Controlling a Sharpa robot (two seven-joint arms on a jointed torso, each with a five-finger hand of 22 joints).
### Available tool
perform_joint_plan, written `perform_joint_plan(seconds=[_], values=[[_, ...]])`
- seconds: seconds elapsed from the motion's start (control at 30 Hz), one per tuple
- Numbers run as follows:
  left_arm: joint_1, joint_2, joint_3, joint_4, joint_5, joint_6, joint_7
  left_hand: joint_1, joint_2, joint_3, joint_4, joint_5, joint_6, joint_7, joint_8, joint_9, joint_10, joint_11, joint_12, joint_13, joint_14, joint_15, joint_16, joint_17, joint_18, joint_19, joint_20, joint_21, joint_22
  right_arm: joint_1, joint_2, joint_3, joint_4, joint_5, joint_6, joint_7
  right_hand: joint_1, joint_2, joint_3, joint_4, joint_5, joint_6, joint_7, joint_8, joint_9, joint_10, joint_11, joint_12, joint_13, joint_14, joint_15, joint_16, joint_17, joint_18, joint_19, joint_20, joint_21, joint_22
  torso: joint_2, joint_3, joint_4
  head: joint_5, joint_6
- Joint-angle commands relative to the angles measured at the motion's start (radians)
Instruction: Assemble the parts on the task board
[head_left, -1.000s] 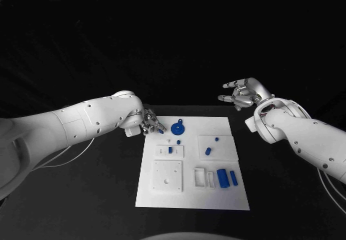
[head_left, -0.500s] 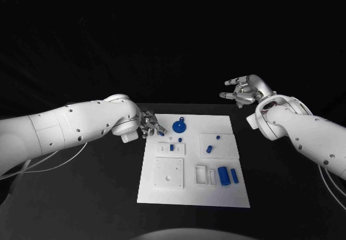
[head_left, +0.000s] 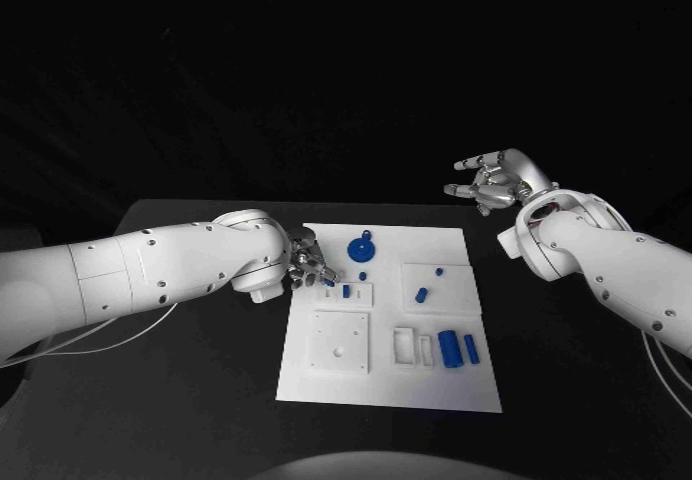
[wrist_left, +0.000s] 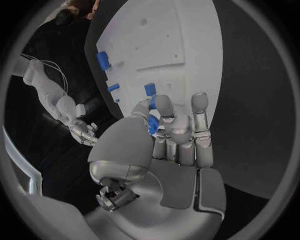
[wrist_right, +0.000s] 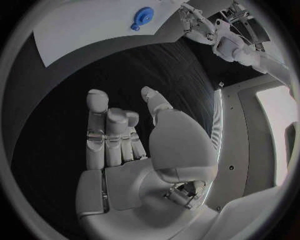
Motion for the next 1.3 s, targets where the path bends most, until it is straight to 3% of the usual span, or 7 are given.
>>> perform_joint_plan(seconds=[0.03, 0.33, 1.3], values=[[-0.005, 0.004, -0.005, 0.006, -0.06, -0.022, 0.004, 0.006, 0.008, 0.097, -0.102, 0.006, 0.015, -0.008, 0.003, 0.001, 0.011, -0.002, -0.003, -0.001, 0.005, 0.001, -0.001, 0.0, 0.004, 0.004, 0.001, 0.005, 0.017, -0.001, 0.0, 0.0, 0.0, -0.006, 0.016, 0.003, -0.011, 0.001, 0.0, -0.005, 0.004, 0.002, -0.002, 0.001, 0.001, -0.001, -0.003, -0.002, 0.0, -0.001, 0.0, -0.001, 0.001, 0.015, 0.034, 0.005, 0.001, 0.047, 0.001, 0.0013, -0.0009, 0.0, -0.003], [-0.016, 0.004, -0.017, 0.012, -0.103, -0.006, -0.004, 0.006, 0.009, 0.098, -0.104, 0.006, 0.015, -0.008, 0.003, 0.004, 0.012, -0.002, -0.004, -0.001, 0.005, 0.002, -0.003, -0.001, 0.005, 0.004, 0.002, 0.005, 0.017, -0.001, 0.0, 0.0, 0.0, -0.006, 0.017, 0.003, -0.011, 0.001, 0.0, -0.005, 0.004, 0.002, -0.002, 0.001, 0.001, -0.001, -0.003, -0.002, 0.0, -0.001, 0.0, -0.001, 0.001, 0.015, 0.034, 0.005, 0.001, 0.047, 0.0, 0.0018, -0.0007, 0.001, -0.006], [-0.033, 0.011, -0.021, 0.013, -0.201, -0.008, 0.02, 0.007, 0.009, 0.1, -0.109, 0.007, 0.014, -0.007, 0.001, 0.006, 0.012, -0.002, -0.008, -0.001, 0.005, 0.002, -0.009, -0.006, 0.006, 0.005, 0.003, 0.001, 0.017, -0.004, 0.0, 0.0, -0.001, -0.006, 0.02, 0.004, -0.012, 0.003, 0.0, -0.005, 0.005, 0.003, -0.002, 0.001, 0.001, -0.001, -0.003, -0.001, 0.001, -0.001, 0.0, -0.001, 0.001, 0.015, 0.034, 0.005, 0.002, 0.047, 0.0, 0.0019, -0.0008, 0.0, -0.008]])
